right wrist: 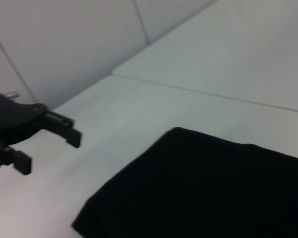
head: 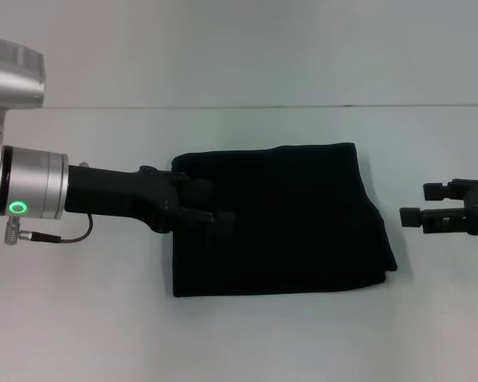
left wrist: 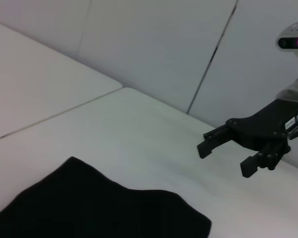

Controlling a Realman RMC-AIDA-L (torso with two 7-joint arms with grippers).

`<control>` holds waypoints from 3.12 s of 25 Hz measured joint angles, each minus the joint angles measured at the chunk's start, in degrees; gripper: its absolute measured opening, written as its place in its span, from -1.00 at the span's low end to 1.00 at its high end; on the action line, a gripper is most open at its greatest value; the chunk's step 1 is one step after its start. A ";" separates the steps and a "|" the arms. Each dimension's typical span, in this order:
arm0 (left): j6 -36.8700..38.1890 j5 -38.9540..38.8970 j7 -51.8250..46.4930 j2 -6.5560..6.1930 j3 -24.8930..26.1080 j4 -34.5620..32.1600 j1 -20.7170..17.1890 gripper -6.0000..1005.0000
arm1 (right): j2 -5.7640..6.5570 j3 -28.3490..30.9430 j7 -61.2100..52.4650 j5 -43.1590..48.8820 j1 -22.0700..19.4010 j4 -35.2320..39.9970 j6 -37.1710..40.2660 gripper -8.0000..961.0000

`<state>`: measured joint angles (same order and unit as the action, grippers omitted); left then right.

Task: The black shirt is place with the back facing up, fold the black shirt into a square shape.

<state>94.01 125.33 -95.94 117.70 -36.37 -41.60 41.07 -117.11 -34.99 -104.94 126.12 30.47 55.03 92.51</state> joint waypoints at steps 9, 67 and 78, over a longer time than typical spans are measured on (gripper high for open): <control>-5.89 5.65 -6.47 -0.22 -1.32 -1.77 0.89 0.71 | 0.66 -0.33 -6.15 7.62 3.73 0.70 -2.91 0.93; -11.49 9.12 -9.00 0.17 -5.63 -4.01 1.45 0.71 | 0.56 -8.34 -6.02 7.88 11.73 -6.60 -12.80 0.93; -11.48 9.15 -9.00 0.16 -5.24 -4.07 1.20 0.71 | 0.59 -8.31 -5.87 7.83 11.54 -6.60 -13.39 0.93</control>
<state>82.53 134.48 -104.94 117.86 -41.61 -45.66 42.28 -116.53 -43.29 -110.81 133.95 42.00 48.43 79.12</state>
